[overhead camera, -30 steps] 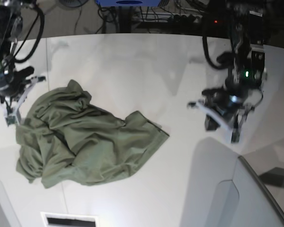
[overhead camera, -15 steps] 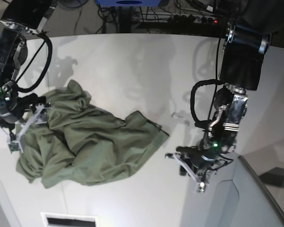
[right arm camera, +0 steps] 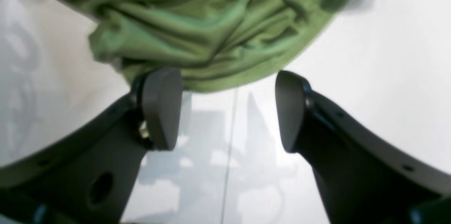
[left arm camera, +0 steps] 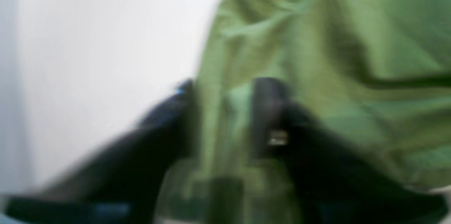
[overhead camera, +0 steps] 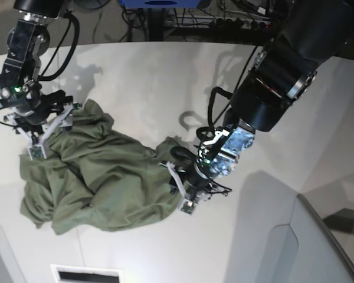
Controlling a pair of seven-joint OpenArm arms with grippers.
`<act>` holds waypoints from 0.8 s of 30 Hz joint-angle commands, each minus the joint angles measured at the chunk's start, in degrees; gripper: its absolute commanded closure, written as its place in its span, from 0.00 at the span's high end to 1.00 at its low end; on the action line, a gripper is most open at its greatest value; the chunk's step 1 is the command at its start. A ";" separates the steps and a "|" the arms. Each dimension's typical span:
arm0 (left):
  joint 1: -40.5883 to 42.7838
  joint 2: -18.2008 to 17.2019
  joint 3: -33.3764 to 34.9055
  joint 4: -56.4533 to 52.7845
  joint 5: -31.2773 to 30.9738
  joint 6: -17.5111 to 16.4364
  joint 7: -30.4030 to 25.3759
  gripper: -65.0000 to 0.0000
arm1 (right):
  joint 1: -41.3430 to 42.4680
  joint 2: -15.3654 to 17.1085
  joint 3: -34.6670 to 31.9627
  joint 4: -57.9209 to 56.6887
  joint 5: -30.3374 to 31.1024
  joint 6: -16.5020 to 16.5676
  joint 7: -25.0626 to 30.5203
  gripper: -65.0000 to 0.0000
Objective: Layout the t-shirt on the table in an organized manner, then fold the t-shirt properly
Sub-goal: 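Lower both grippers onto the green shirt heap and grasp its edges, then lift the shirt with both grippers and pull it apart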
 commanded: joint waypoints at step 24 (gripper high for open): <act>18.72 -5.94 -0.74 10.18 18.43 0.54 2.73 0.00 | -1.56 0.52 -0.34 0.95 0.30 -0.02 0.87 0.00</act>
